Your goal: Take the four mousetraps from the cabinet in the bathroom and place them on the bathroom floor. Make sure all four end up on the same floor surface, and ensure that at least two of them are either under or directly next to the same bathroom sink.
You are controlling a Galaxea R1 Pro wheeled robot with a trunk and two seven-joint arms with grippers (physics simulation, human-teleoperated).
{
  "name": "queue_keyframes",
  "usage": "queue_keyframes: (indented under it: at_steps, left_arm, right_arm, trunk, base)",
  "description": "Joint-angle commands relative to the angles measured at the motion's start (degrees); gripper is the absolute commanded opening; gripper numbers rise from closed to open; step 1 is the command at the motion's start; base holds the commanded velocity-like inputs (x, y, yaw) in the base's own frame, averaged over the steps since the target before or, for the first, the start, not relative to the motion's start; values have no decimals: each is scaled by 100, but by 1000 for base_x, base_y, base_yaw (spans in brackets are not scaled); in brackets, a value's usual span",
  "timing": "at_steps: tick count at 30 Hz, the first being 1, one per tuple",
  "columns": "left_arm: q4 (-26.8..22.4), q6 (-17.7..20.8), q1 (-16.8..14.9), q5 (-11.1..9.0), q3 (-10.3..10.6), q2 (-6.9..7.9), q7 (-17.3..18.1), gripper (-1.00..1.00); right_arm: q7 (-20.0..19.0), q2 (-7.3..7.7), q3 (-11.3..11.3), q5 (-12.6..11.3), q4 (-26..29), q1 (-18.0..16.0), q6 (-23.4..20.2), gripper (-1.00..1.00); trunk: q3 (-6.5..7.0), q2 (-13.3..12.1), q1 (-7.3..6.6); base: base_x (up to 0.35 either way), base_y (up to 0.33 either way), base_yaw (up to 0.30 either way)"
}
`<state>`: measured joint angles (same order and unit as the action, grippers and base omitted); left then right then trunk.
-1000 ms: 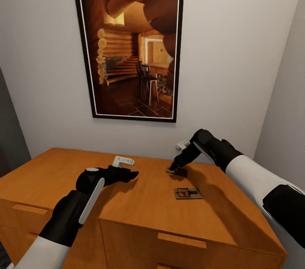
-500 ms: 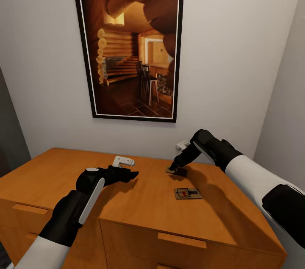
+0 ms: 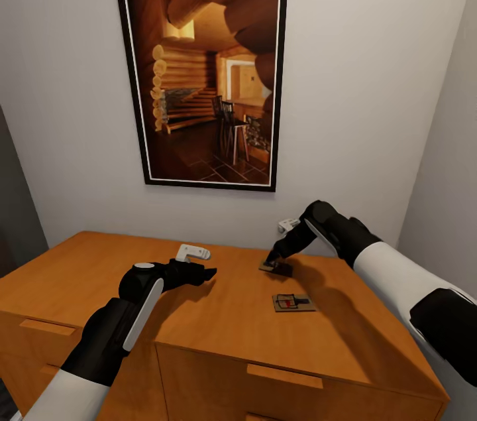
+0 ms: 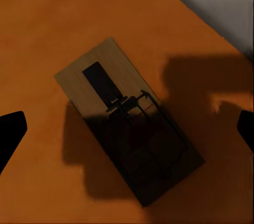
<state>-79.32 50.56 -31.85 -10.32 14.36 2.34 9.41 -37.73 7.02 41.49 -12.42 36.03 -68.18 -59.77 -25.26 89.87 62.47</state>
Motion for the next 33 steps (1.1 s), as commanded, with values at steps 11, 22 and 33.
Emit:
queue_keyframes:
  at_steps: [11, 22, 33]
  left_arm:
    - [-5, 24, -5, -27, 5, 4, -1, 100]
    - [-5, 18, -5, -31, 5, 4, -1, 100]
    - [-5, 16, -5, -31, 5, 4, -7, 100]
  right_arm:
    - [134, 3, -168, -58, -145, -11, -23, 100]
    - [151, 1, -192, -55, -342, -12, -23, 100]
    - [160, -1, -193, -53, -416, -12, -23, 100]
  trunk:
    - [-7, 4, 0]
    - [-7, 4, 0]
    - [-7, 4, 0]
  base:
    - [0, 0, 0]
    - [0, 0, 0]
    - [0, 0, 0]
